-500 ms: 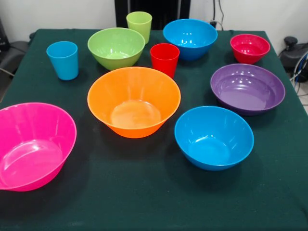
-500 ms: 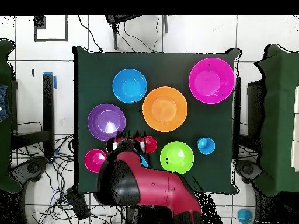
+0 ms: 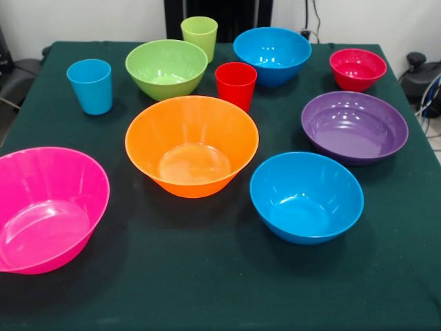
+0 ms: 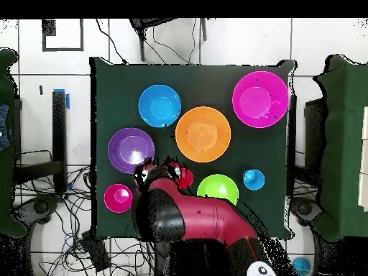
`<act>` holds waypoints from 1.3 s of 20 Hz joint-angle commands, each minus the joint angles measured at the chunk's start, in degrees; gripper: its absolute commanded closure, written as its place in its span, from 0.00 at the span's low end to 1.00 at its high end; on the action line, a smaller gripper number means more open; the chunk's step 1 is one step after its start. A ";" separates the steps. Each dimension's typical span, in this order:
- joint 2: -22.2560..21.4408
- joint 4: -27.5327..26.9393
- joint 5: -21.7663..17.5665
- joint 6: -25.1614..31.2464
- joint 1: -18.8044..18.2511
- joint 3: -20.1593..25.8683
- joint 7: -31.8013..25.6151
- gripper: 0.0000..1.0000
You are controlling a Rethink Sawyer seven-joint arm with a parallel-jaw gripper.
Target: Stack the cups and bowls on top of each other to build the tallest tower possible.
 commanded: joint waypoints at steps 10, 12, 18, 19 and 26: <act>5.06 3.99 -4.40 -2.22 4.50 5.31 8.15 0.00; 1.56 4.13 -3.18 0.37 6.17 4.19 8.49 0.00; -7.78 3.65 1.66 9.67 10.22 2.75 8.40 0.00; -8.79 3.74 2.13 10.39 10.44 2.91 8.14 0.00; -10.80 0.46 1.15 14.82 14.21 -1.77 9.96 0.00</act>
